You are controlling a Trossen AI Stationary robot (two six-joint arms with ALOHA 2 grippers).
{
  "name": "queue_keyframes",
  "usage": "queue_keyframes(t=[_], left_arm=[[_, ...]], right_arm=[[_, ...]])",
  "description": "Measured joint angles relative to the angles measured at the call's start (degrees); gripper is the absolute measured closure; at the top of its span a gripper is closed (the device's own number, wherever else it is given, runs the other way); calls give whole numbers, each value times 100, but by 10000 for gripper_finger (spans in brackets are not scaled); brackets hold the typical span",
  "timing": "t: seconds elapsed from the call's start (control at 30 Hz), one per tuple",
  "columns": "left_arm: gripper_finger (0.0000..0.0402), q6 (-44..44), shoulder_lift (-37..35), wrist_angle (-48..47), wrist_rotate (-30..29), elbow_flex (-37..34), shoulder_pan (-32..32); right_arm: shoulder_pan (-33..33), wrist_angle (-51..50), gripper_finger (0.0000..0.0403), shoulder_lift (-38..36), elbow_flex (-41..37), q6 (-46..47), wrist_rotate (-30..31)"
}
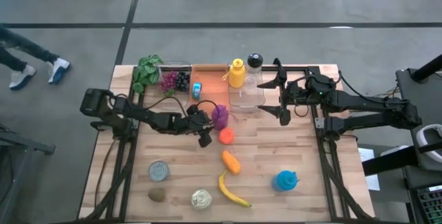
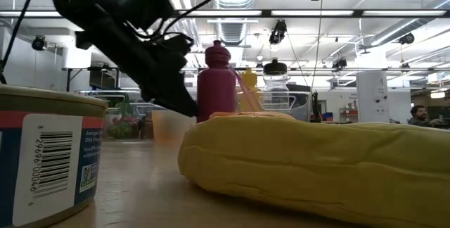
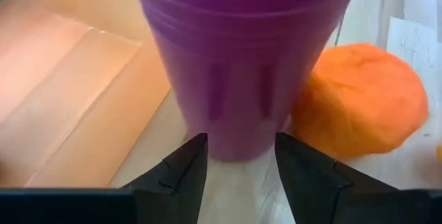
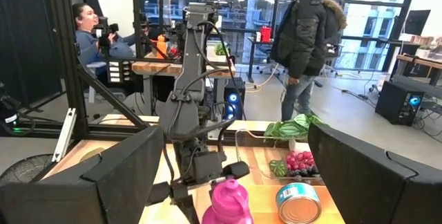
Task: Pick & Place Food Item
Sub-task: Move the violet water bottle to the center of the table
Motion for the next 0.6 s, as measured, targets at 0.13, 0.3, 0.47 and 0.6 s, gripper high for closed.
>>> queue_keyframes(t=[0.13, 0.3, 0.47, 0.6], left_arm=[[227, 53, 278, 2, 187, 237, 39], [232, 52, 462, 4, 343, 381, 66], [233, 50, 411, -59, 341, 374, 73], [232, 49, 189, -168, 341, 374, 77]], right_arm=[[4, -9, 44, 0, 0, 12, 11], [4, -13, 44, 0, 0, 12, 11], [4, -18, 44, 0, 0, 12, 10], [4, -23, 44, 0, 0, 12, 9]])
